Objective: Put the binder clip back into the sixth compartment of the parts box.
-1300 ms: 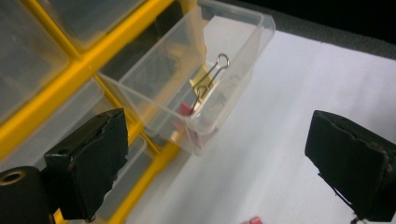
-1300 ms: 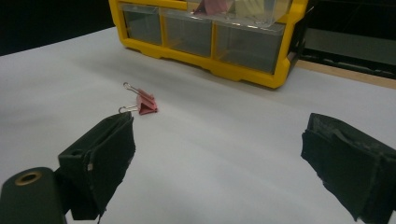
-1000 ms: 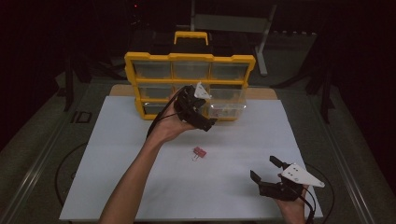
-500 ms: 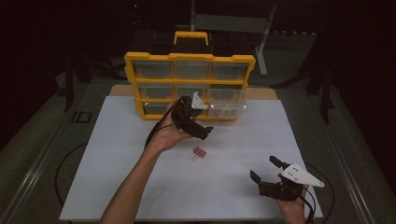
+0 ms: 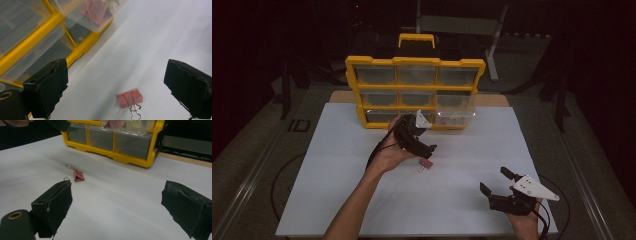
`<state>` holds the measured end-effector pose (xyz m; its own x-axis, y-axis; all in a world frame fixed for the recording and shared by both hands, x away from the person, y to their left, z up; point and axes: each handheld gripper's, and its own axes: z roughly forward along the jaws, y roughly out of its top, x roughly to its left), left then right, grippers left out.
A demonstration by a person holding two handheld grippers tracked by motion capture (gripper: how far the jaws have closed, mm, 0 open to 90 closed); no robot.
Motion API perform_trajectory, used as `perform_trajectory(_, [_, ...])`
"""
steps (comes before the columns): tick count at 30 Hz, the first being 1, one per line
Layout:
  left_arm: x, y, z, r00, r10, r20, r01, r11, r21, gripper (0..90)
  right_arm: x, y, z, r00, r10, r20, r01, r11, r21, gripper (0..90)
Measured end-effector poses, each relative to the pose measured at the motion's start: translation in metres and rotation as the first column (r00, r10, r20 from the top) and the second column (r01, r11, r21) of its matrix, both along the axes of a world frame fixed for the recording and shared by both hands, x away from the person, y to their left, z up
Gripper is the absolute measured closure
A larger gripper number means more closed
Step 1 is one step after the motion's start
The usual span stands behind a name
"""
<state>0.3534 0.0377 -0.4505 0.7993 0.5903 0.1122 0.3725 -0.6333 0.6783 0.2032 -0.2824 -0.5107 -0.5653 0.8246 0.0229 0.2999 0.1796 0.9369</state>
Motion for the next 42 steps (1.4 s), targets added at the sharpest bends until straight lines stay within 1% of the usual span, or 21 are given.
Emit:
perform_trajectory(19, [-0.007, 0.002, -0.034, 0.9986, 0.016, -0.05, -0.016, 0.9999, 0.001, 5.9, 0.0, 0.0, 0.0, 1.0, 0.001, 0.0, -0.001, 1.0, 0.001, 9.0])
perform_trajectory(25, [-0.011, 0.0, -0.045, 0.9976, 0.014, -0.067, -0.013, 0.9998, 0.015, 5.9, 0.0, 0.001, 0.0, 1.0, 0.003, -0.001, -0.003, 1.0, -0.001, 9.0])
perform_trajectory(27, [-0.011, -0.001, -0.049, 0.9972, 0.017, -0.072, -0.017, 0.9998, 0.011, 5.9, 0.0, 0.001, 0.0, 1.0, 0.003, 0.0, -0.003, 1.0, -0.002, 9.0])
perform_trajectory(30, [-0.012, -0.002, -0.053, 0.9968, 0.019, -0.078, -0.017, 0.9996, 0.024, 5.9, 0.0, 0.0, 0.0, 1.0, 0.002, -0.001, -0.002, 1.0, 0.0, 9.0])
perform_trajectory(37, [-0.012, -0.005, -0.064, 0.9957, 0.025, -0.089, -0.022, 0.9991, 0.037, 5.6, 0.0, 0.0, 0.0, 1.0, 0.001, -0.001, -0.001, 1.0, 0.0, 9.0])
perform_trajectory(42, [-0.013, -0.007, -0.073, 0.9944, 0.033, -0.101, -0.029, 0.9988, 0.039, 5.6, 0.0, 0.001, 0.0, 1.0, 0.003, -0.001, -0.003, 1.0, 0.0, 9.0])
